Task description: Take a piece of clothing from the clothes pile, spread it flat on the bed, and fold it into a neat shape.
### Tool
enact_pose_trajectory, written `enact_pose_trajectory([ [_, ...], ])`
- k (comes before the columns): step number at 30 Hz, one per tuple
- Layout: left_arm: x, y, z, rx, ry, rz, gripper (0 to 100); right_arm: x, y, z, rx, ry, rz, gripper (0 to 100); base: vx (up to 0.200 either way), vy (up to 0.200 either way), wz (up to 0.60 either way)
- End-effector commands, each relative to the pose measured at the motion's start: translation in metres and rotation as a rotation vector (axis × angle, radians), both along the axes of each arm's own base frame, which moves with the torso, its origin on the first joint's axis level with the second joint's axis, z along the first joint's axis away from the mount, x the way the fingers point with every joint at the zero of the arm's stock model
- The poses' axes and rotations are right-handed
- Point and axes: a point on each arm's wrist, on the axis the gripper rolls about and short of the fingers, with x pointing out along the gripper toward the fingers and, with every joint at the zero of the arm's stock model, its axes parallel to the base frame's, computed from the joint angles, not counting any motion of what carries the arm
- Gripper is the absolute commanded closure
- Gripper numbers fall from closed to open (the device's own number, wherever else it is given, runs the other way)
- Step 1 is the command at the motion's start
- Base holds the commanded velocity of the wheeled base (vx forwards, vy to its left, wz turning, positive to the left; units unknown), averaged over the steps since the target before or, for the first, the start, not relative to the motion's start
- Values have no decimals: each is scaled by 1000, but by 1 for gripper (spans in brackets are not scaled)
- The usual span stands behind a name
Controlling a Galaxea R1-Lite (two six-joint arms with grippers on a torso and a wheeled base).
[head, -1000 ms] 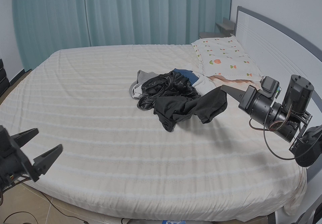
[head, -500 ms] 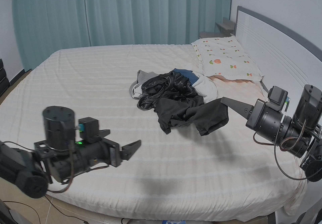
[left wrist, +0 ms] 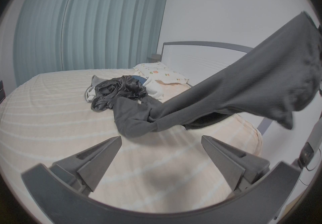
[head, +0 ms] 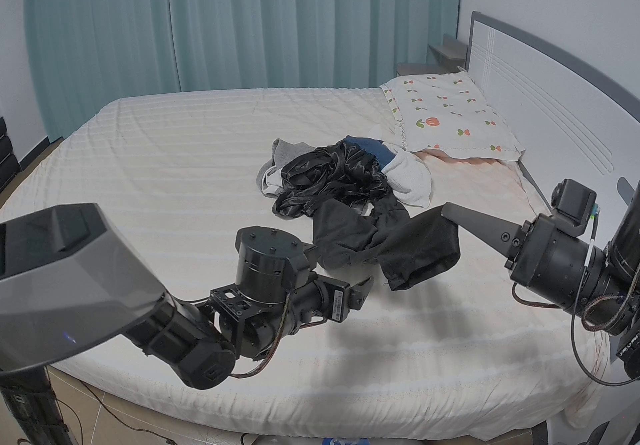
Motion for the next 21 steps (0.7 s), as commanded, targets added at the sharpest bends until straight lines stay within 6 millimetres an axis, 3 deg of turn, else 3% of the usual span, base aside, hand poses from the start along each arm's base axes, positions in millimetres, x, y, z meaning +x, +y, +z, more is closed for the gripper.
enact_pose_trajectory([
  [1,19,-7,-21,-5,-5,64,0,-6,-5,15,40,-50,-1,100,0,0,0],
  [9,36,7,-24,-37,6,148,0,-15,-18,51,125,-163,-11,100,0,0,0],
  [21,78,14,-53,-98,40,240,0,-10,-23,68,136,-196,-27,100,0,0,0],
])
